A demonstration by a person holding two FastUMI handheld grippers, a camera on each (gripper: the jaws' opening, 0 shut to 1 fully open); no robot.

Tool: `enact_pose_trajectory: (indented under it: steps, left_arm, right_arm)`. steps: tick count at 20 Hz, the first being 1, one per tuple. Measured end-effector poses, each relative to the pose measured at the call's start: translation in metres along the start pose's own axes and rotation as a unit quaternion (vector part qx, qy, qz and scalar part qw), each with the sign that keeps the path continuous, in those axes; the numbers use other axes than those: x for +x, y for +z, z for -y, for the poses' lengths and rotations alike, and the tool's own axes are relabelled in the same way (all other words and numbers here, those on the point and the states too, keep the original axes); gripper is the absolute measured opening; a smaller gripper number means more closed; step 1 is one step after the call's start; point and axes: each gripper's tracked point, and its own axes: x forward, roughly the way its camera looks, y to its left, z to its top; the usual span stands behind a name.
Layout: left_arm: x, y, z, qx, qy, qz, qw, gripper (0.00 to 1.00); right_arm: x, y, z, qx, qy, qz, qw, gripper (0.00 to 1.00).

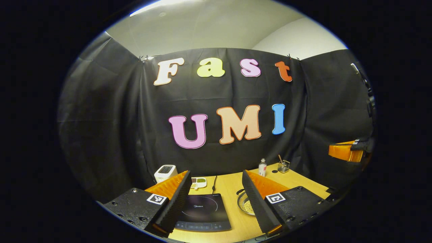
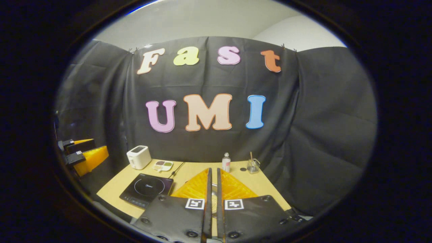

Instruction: First push the handle of the pot to place it horizontally, then grasp the pot with both hands and set it on the induction cooktop.

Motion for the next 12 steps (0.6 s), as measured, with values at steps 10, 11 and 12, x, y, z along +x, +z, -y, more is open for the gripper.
enact_pose_trajectory:
  steps: [10, 11, 12]
  left_arm:
    - [0.014, -0.016, -0.031, 0.003, 0.021, -0.009, 1.0, 0.94]
    - [0.016, -0.016, -0.036, 0.004, 0.025, -0.008, 1.0, 0.94]
    - [0.017, -0.017, -0.04, 0.004, 0.03, -0.009, 0.999, 0.94]
  right_arm:
    - [0.008, -0.073, 0.004, 0.027, -0.002, -0.08, 0.996, 0.07]
    - [0.009, -0.081, 0.003, 0.031, -0.001, -0.089, 0.996, 0.07]
    - [0.011, -0.09, 0.002, 0.035, 0.001, -0.1, 0.994, 0.07]
